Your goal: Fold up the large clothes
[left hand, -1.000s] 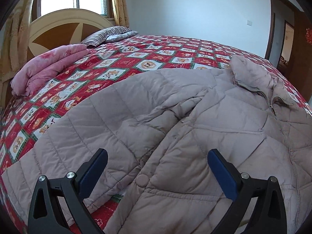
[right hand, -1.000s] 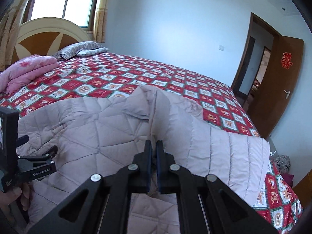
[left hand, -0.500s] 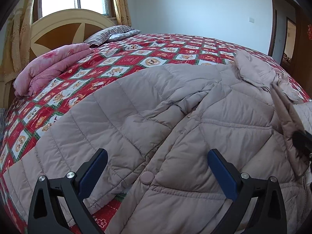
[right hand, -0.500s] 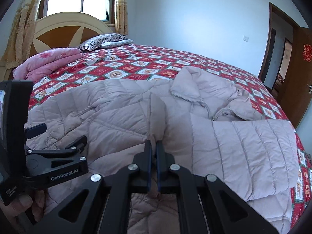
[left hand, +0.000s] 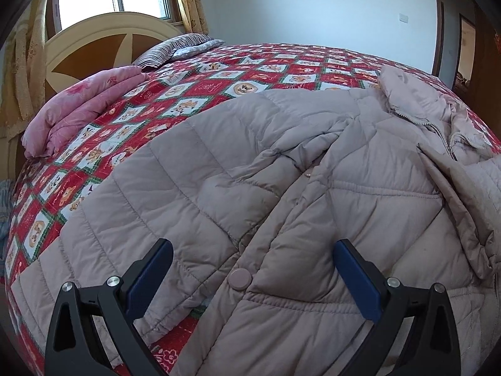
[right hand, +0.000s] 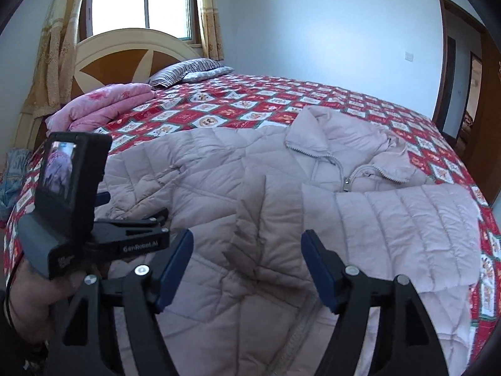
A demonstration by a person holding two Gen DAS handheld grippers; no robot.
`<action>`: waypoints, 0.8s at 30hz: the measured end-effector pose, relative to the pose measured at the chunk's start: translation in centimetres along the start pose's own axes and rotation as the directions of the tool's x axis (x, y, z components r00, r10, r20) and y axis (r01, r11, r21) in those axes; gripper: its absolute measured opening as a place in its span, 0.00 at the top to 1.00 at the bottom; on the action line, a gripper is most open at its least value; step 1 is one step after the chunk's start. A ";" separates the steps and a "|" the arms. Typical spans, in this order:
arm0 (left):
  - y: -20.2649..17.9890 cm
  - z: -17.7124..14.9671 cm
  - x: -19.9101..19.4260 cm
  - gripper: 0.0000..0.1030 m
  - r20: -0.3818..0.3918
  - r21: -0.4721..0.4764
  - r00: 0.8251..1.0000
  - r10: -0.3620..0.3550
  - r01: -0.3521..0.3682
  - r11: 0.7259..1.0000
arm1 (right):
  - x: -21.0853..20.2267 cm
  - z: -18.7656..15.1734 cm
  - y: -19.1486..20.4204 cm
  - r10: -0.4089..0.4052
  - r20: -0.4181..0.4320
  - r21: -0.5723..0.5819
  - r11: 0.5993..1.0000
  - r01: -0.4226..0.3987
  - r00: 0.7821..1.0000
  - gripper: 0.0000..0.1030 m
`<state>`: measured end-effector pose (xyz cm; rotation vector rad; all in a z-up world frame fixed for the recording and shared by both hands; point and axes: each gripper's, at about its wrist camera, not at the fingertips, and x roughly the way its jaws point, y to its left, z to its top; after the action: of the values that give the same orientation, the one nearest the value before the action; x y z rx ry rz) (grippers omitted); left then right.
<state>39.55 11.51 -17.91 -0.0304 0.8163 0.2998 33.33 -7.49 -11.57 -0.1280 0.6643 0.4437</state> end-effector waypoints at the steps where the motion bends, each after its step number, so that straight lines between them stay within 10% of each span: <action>1: 0.2 0.1 -0.2 0.01 0.003 -0.004 1.000 0.003 -0.003 1.000 | -0.8 -0.1 -0.8 -0.017 0.014 0.007 1.000 0.016 1.000 0.28; 9: -2.1 2.2 -5.1 0.01 0.061 0.009 0.991 -0.122 0.122 0.992 | 0.0 -1.0 -12.4 -0.283 -0.074 0.312 0.904 0.291 0.956 0.28; 17: -10.9 2.8 -3.7 0.03 -0.040 0.100 0.964 -0.262 0.265 0.959 | 3.9 -3.8 -11.3 -0.330 -0.128 0.241 0.904 0.352 0.935 0.27; 19: -12.1 2.4 -2.6 0.23 -0.082 0.098 0.953 -0.292 0.299 0.949 | 3.5 -4.2 -12.1 -0.307 -0.117 0.279 0.903 0.328 0.945 0.27; 21: -12.8 2.1 -2.0 0.67 -0.106 0.084 0.931 -0.351 0.360 0.929 | 2.9 -4.7 -13.1 -0.281 -0.086 0.326 0.899 0.294 0.956 0.27; 24: -13.6 1.8 -2.8 0.89 -0.075 0.110 0.925 -0.372 0.378 0.919 | 2.0 -5.3 -13.7 -0.261 -0.042 0.372 0.892 0.257 0.965 0.27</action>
<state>42.73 -1.92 -15.87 -0.0795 0.8611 -0.1159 37.71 -20.41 -17.36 0.1487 0.7007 0.0538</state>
